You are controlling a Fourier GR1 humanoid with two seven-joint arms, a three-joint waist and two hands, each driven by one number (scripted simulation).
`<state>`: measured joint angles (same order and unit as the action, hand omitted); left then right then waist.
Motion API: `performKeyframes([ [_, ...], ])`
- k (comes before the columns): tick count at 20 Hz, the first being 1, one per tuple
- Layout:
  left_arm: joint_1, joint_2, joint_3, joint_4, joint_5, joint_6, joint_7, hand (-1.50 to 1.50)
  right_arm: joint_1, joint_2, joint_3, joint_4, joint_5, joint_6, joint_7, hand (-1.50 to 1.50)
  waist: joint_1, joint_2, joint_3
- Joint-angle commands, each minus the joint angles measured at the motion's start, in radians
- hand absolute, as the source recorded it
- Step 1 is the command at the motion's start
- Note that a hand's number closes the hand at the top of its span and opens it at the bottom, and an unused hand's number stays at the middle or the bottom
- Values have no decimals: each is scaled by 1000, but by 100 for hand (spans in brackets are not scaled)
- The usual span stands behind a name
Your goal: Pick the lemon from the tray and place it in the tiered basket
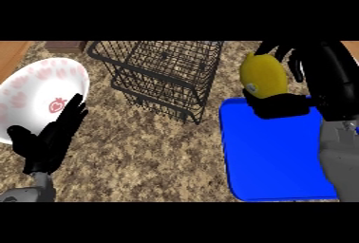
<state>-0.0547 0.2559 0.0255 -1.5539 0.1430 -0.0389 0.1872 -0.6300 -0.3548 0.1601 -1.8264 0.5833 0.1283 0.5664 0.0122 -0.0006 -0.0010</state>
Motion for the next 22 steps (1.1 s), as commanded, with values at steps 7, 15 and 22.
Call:
performKeyframes([
  [7, -36, -26, -2, -17, -15, 15, 57, 0, -338, 272, 95, 323, 168, -78, 149, 150, 4, 2, 0],
  [15, -37, -44, 6, 75, -38, -15, -44, 0, -470, 352, 96, 592, 171, -153, 200, 150, 4, 4, 0],
  [22, 7, -39, 14, -58, -20, -18, 58, 0, -473, 354, 68, 719, 166, -204, 91, 150, 5, 2, 1],
])
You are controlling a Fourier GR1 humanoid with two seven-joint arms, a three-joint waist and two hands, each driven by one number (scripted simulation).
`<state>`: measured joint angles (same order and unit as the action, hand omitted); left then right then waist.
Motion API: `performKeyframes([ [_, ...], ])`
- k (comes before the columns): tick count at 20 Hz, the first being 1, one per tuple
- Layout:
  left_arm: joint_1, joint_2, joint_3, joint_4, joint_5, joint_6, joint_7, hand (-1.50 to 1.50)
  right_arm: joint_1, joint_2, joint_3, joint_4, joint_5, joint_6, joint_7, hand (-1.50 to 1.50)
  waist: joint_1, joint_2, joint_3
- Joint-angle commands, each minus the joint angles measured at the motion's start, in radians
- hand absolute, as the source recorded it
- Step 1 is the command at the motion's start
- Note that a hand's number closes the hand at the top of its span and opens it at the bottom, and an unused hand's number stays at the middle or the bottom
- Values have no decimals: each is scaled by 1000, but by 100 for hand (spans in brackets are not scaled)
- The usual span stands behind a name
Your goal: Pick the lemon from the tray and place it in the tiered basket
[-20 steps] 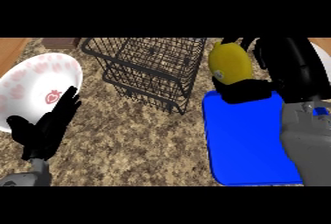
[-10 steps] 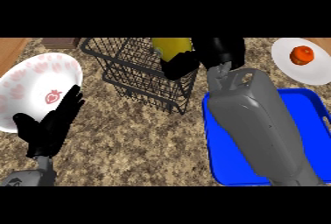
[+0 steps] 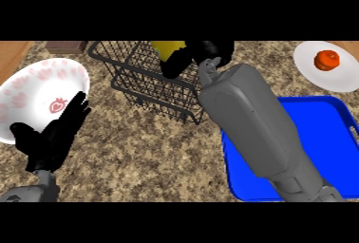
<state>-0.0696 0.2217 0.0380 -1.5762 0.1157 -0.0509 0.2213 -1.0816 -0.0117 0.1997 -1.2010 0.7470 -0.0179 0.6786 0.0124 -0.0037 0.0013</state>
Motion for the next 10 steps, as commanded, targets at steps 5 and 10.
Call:
performKeyframes([
  [5, 22, 5, 15, -37, 19, -25, 13, 0, -33, 11, 70, 212, 40, -171, -45, 150, 21, 8, -2],
  [10, -16, 10, 20, -5, 3, -24, 5, 0, -88, 11, 25, 310, 57, -214, -95, 150, 21, 12, -2],
])
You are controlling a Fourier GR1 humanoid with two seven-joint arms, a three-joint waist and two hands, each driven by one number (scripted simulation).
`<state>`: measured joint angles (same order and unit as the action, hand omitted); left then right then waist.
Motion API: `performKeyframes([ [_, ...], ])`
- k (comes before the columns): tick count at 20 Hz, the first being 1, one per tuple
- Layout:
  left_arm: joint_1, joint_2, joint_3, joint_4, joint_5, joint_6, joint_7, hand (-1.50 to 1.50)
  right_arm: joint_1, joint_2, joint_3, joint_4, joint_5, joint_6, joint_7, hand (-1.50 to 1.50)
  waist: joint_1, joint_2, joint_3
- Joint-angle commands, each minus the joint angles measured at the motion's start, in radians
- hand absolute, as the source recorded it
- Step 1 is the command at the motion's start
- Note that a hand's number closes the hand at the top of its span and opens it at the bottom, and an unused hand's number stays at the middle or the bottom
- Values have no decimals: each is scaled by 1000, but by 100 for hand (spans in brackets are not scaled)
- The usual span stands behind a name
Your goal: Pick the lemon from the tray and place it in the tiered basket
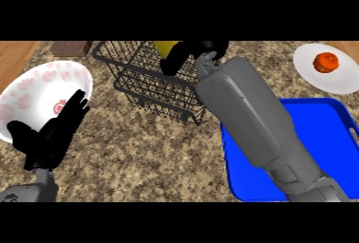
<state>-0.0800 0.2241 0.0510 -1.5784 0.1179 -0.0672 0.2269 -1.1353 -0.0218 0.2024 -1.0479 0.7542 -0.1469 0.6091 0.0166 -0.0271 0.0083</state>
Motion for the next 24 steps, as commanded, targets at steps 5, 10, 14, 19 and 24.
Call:
performKeyframes([
  [5, -45, -14, -15, -10, -19, 13, 28, 0, -8, 21, 16, 248, 2, -365, -141, 150, 23, 38, -9],
  [10, 23, 10, 10, 9, 5, -47, -26, 0, -127, 21, 54, 409, -77, -374, -163, -150, 28, 37, -9],
  [14, 1, -3, 14, 44, -5, -39, -39, 0, -181, 21, 58, 482, -139, -429, -207, -150, 32, 39, -9],
  [19, -15, 6, 24, 14, 13, -48, -5, 0, -169, 22, 27, 428, -275, -509, -208, -150, 29, 35, -9],
  [24, -20, -8, 17, 20, 7, -39, 4, 0, -179, 22, -97, 400, -422, -559, -285, -150, 30, 37, -8],
])
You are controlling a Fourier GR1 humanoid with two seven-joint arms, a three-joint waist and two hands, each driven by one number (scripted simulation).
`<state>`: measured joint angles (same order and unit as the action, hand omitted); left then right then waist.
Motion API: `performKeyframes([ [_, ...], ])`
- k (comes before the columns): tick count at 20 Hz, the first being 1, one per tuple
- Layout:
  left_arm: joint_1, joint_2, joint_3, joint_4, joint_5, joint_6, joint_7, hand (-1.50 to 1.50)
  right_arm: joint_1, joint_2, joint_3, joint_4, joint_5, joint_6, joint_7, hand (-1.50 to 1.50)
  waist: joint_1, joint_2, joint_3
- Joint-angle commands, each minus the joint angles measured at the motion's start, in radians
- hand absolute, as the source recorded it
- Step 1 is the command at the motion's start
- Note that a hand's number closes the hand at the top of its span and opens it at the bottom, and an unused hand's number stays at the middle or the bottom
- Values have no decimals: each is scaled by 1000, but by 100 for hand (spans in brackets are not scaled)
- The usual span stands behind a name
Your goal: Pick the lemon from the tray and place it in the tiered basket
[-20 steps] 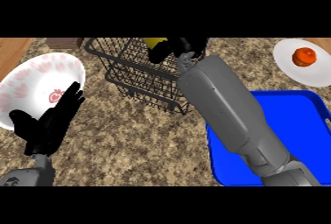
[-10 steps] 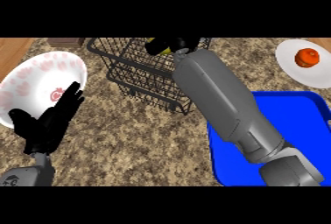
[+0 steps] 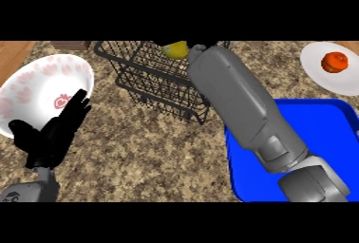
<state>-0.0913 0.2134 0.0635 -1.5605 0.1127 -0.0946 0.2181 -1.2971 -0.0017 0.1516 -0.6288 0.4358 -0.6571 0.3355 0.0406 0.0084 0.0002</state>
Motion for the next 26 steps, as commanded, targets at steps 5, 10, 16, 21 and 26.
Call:
performKeyframes([
  [5, 26, 1, 5, -25, -5, 4, 12, 0, 50, -5, -172, -151, -183, -79, -87, -150, -31, -10, 1],
  [10, -9, -33, -4, -1, -31, 43, 11, 0, 76, -70, -246, -176, -213, -110, -141, -150, -32, -5, 0],
  [16, 73, -19, 13, -65, -22, 27, 8, 0, 238, -209, -244, -431, -212, -43, -5, -150, -53, -17, 0],
  [21, 47, -25, 16, -32, -23, 25, 12, 0, 342, -367, -327, -567, -275, 59, 19, -150, -54, -13, 0],
  [26, 96, -6, 31, -11, -22, -12, -46, 0, 556, -484, -399, -764, -378, 210, 25, -150, -61, -14, 0],
])
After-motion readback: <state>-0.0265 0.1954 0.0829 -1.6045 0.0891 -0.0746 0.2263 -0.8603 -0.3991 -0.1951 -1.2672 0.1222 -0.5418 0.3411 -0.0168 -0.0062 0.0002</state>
